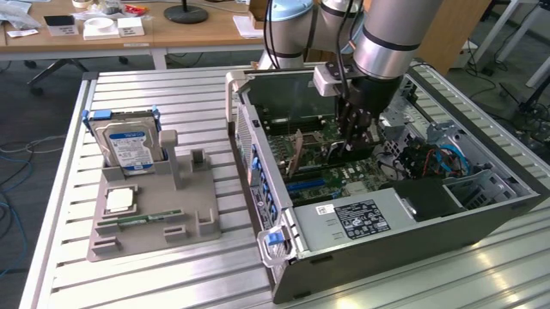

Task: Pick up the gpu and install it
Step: 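Insert the gpu into the slot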

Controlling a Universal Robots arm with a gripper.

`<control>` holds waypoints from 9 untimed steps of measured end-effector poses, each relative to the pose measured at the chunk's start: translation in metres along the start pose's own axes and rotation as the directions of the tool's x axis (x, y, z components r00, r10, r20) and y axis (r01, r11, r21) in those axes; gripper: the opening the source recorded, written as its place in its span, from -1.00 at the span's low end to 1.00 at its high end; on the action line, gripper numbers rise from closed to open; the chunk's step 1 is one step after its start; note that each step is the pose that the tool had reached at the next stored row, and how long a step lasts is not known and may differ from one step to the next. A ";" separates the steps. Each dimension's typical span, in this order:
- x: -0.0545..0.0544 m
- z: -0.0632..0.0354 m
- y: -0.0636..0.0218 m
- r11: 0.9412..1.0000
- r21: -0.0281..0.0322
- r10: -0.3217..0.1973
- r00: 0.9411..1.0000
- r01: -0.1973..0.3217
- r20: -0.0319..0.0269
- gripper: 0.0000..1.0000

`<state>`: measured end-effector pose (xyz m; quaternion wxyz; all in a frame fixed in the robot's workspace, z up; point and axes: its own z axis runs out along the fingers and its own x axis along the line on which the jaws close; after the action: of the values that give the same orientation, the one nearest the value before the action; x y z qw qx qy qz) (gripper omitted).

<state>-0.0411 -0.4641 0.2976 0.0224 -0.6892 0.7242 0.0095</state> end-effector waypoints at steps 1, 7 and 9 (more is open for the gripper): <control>0.000 0.0001 0.0004 1.000 0.000 0.000 1.000 0.000 0.000 -0.47; 0.000 0.0012 0.0057 1.000 0.000 0.000 1.000 0.000 0.000 -0.47; 0.000 0.0027 0.0060 1.000 0.001 0.000 1.000 0.000 0.000 -0.47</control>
<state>-0.0471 -0.4641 0.2948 0.0228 -0.6891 0.7242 0.0095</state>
